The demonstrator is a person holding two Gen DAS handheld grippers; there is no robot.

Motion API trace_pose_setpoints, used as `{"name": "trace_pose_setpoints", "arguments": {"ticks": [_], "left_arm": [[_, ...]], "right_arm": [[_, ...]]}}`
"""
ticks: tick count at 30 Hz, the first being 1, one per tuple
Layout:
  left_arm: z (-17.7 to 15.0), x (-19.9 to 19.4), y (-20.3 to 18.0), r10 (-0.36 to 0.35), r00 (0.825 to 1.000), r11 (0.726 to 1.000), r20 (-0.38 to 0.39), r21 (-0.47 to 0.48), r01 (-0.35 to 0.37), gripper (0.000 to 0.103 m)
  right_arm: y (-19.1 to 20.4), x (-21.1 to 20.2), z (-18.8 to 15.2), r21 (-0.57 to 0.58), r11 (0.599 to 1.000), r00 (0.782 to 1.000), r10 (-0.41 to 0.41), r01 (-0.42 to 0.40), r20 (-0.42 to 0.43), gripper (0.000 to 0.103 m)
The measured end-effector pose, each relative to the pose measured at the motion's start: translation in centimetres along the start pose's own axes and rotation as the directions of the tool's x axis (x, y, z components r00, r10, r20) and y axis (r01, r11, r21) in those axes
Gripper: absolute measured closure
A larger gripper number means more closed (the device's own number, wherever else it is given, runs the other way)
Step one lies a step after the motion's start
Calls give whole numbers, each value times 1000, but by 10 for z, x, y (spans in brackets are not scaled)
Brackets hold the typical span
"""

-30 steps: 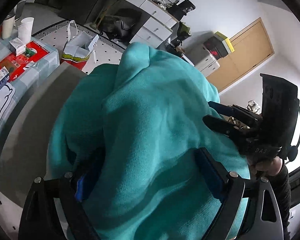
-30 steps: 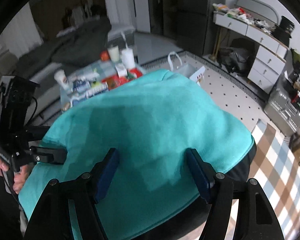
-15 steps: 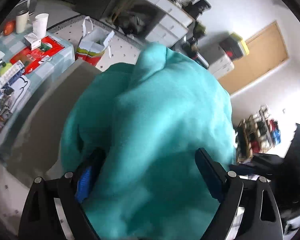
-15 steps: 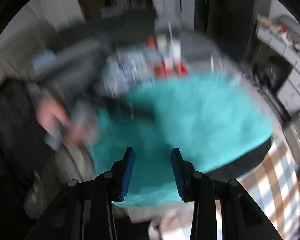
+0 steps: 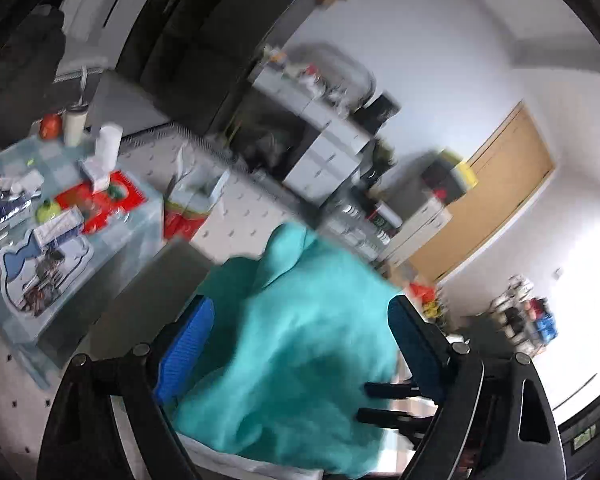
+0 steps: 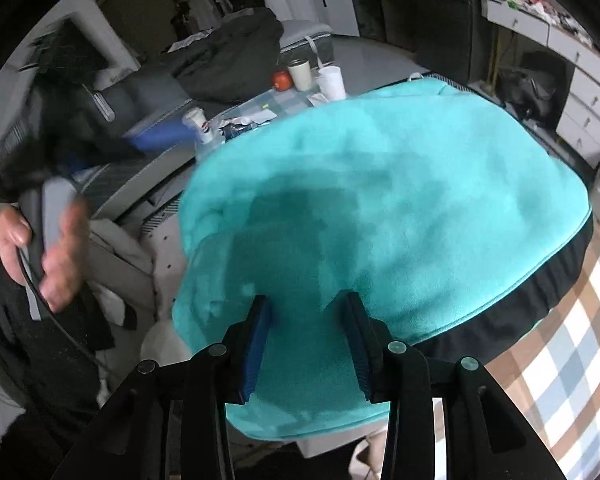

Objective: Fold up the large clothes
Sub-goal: 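Lower the sweatshirt onto the stack of white clothes with both grippers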

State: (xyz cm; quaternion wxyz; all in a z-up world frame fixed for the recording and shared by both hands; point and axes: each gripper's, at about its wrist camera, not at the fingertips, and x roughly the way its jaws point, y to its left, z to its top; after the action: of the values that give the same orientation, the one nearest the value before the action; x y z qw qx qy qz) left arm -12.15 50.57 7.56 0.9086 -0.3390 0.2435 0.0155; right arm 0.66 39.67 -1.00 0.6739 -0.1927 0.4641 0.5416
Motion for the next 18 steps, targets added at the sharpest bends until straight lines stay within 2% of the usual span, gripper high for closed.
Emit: {"name": "trace_pose_setpoints", "arguments": {"ticks": [2, 3, 4, 6, 8, 9, 10, 11, 13, 15, 17, 18], "left_arm": [[-8, 0, -11, -87, 995, 995, -48, 35, 89, 17], [-14, 7, -17, -117, 989, 991, -94, 55, 123, 17], [-25, 24, -22, -150, 974, 984, -173, 74, 164, 16], [-47, 70, -14, -90, 950, 990, -298, 81, 119, 17], [-65, 110, 9, -44, 922, 997, -385, 42, 65, 18], [-74, 128, 27, -94, 912, 995, -399, -23, 93, 16], [-76, 132, 37, -143, 918, 990, -369, -71, 125, 16], [-76, 128, 40, -162, 928, 987, -337, -80, 143, 16], [-78, 123, 40, -169, 940, 986, -296, -56, 159, 15], [-80, 120, 37, -177, 941, 984, -287, -44, 171, 15], [-82, 116, 38, -184, 941, 983, -284, -54, 176, 15], [-82, 114, 38, -191, 940, 982, -284, -51, 184, 15]], "right_arm": [[-2, 0, 2, 5, 1000, 1000, 12, -12, 8, 65], [-4, -1, 3, 9, 1000, 1000, 21, -21, 15, 65], [-6, -2, 4, 21, 999, 999, 42, -42, 29, 64], [-12, -6, 4, 44, 995, 995, 83, -85, 51, 63], [-21, -18, 4, 62, 987, 985, 140, -147, 96, 65], [-25, -24, 6, 66, 987, 984, 138, -146, 111, 67], [-28, -34, 11, 72, 991, 985, 102, -113, 139, 67], [-34, -48, 18, 90, 995, 979, 31, -50, 200, 66], [-39, -64, 34, 113, 991, 958, -95, 66, 270, 63], [-46, -58, 63, 103, 982, 957, -177, 157, 232, 63], [-46, -33, 98, 74, 970, 960, -242, 233, 141, 63], [-43, -15, 115, 38, 961, 957, -275, 273, 87, 67]]}}
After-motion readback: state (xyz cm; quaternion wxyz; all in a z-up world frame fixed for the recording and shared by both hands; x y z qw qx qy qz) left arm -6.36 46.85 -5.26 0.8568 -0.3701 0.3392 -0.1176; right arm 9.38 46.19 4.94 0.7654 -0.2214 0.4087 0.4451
